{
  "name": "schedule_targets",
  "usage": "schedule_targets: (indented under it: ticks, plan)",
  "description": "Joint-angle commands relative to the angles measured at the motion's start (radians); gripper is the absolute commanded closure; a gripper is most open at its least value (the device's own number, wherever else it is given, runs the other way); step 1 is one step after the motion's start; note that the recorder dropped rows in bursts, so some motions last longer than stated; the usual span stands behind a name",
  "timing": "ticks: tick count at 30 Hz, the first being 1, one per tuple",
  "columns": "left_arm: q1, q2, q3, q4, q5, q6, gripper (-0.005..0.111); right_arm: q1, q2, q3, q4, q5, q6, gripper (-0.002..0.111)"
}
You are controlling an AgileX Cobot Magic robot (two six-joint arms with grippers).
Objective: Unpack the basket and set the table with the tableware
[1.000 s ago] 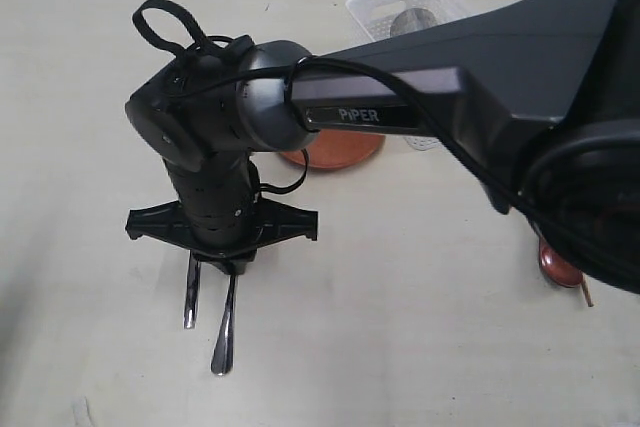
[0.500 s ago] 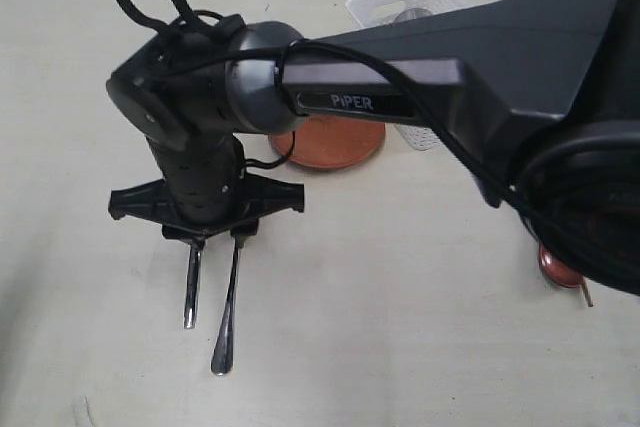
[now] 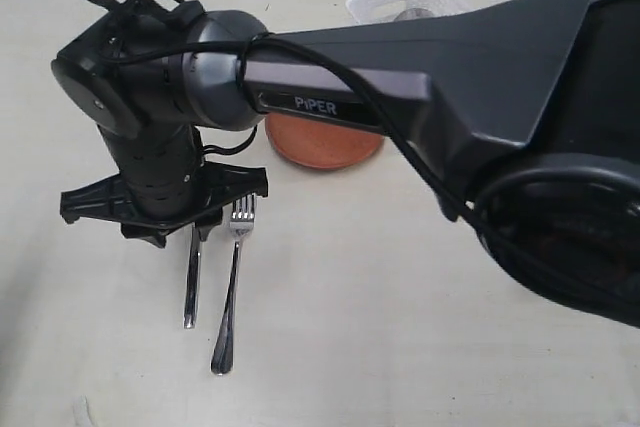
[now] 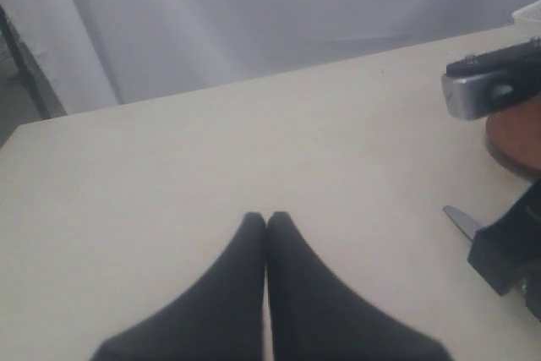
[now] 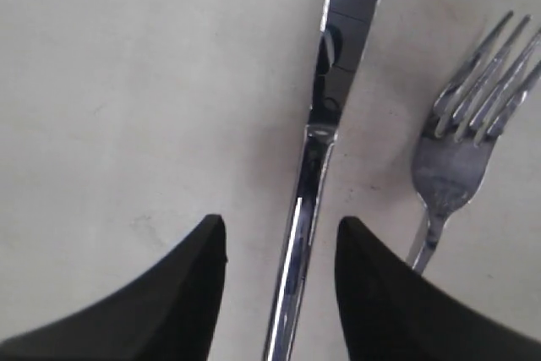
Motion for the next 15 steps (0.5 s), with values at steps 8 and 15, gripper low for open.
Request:
schedule_targets:
  ticks: [8, 15]
  plan:
    - [0.005, -0.003, 0.002, -0.012, -0.008, -0.003, 0.107, 0.003, 0.058, -0.002, -0.005, -0.003, -0.034, 0.067]
    - [0.005, -0.003, 0.002, -0.012, -0.008, -0.003, 0.107, 0.003, 0.085, -0.002, 0.006, -0.011, -0.036, 0.067]
